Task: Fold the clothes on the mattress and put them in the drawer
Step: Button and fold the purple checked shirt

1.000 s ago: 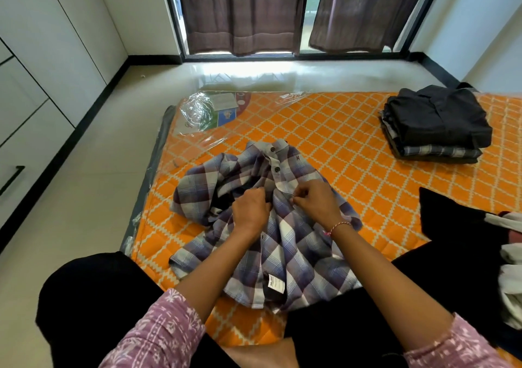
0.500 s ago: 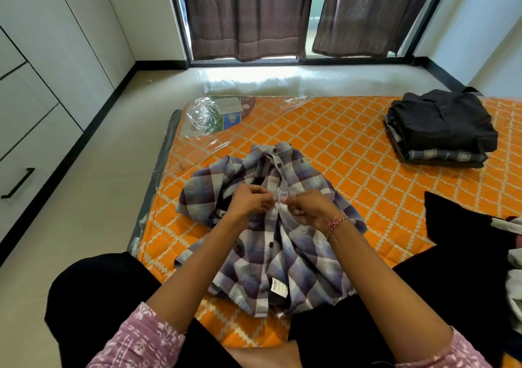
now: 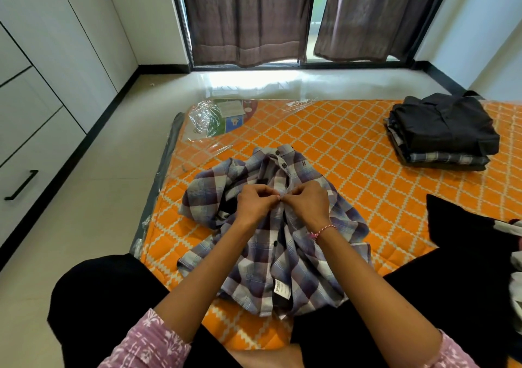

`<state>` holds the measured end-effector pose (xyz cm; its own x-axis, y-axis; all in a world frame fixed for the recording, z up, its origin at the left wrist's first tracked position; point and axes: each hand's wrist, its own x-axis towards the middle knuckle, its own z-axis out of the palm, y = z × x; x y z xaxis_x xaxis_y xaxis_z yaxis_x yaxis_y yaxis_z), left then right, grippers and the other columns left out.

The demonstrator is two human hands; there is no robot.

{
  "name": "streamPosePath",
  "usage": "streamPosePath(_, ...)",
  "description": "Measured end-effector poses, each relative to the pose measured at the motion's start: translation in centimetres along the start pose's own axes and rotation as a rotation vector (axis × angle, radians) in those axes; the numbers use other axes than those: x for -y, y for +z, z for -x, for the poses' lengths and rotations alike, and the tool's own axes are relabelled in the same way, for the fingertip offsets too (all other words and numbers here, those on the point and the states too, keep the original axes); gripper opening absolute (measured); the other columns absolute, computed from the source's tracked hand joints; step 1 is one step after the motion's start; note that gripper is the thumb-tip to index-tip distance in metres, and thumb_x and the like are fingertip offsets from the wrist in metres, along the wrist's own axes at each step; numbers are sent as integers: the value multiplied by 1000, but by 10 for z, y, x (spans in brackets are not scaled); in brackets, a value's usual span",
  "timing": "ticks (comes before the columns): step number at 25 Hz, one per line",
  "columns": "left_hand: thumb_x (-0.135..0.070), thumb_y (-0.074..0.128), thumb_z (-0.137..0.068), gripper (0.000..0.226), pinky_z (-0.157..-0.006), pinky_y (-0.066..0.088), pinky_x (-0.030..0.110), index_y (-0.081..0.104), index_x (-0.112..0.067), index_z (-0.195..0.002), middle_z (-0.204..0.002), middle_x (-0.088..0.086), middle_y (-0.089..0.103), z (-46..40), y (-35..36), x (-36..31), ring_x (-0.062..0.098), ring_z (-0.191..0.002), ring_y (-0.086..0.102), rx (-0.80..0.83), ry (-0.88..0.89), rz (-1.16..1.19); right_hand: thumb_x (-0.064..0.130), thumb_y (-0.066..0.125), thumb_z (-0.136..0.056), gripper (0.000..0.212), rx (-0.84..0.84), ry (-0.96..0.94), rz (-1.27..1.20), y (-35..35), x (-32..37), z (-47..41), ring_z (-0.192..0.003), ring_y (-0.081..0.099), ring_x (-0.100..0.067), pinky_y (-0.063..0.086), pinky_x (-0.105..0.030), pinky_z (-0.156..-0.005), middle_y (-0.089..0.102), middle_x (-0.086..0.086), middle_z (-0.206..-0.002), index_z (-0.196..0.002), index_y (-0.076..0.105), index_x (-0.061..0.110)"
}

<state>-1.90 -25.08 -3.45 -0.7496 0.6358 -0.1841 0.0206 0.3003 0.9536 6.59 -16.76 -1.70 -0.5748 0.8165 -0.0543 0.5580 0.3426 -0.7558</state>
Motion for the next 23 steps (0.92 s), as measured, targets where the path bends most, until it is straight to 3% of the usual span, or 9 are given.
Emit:
streamPosePath(3, 2, 66, -84, 11, -55, 47, 11, 70, -6, -77, -73, 3, 67, 0, -3, 0, 3, -61, 62, 28, -20, 102, 5, 69, -81, 35, 138, 66, -201, -5, -2, -4, -48, 43, -17, 31, -26, -49, 49, -5, -50, -49, 58, 12)
streamPosePath(7, 3, 66, -84, 11, -56, 48, 11, 69, -5, -77, -73, 5, 68, 1, -4, 0, 7, -63, 64, 59, -26, 138, -2, 64, -83, 34, 203, 123, -294, -7, -4, -6, -45, 37, -12, 29, -24, -46, 46, -3, -49, -52, 58, 12)
streamPosePath(9, 2, 66, -84, 7, -57, 49, 11, 69, -3, -81, -76, 6, 68, 1, -3, 1, 7, -65, 64, 46, -15, 109, -4, 63, -83, 34, 191, 124, -294, -5, -5, -5, -45, 35, -13, 27, -25, -46, 43, -4, -48, -51, 58, 6)
streamPosePath(11, 0, 68, -83, 3, -60, 50, 11, 70, -2, -84, -78, 6, 68, 0, -2, 1, 7, -68, 63, 15, 21, 22, -5, 61, -83, 20, 190, 155, -332, -3, -5, -4, -47, 38, -16, 29, -26, -47, 47, -8, -53, -64, 65, -9)
streamPosePath(13, -3, 70, -82, 3, -64, 50, 11, 72, -3, -84, -79, 3, 67, 0, 1, 1, 6, -71, 62, -38, 86, -135, -7, 59, -81, 14, 199, 189, -367, -1, -4, -3, -51, 44, -20, 34, -27, -49, 52, -12, -57, -71, 66, -13)
streamPosePath(16, -5, 69, -82, 5, -74, 53, 22, 73, -4, -84, -83, 6, 70, 0, 6, 2, 12, -79, 64, -111, 118, -246, -11, 54, -76, 14, 209, 159, -301, 1, -3, -5, -58, 44, -24, 35, -32, -57, 52, -18, -60, -68, 63, -19)
streamPosePath(19, -6, 69, -83, 7, -80, 53, 26, 73, -4, -88, -89, 8, 71, 2, 9, 3, 14, -83, 65, -124, 113, -208, -11, 56, -78, 14, 221, 172, -312, -3, -2, -8, -51, 47, -22, 37, -23, -44, 57, -16, -61, -71, 68, -12)
streamPosePath(23, -5, 67, -84, 9, -81, 55, 29, 74, -4, -90, -91, 10, 72, -2, 10, 2, 14, -84, 65, -119, 100, -201, -8, 64, -81, 10, 239, 199, -400, -7, -4, -10, -36, 48, -4, 35, -12, -36, 56, -8, -55, -72, 69, -4)
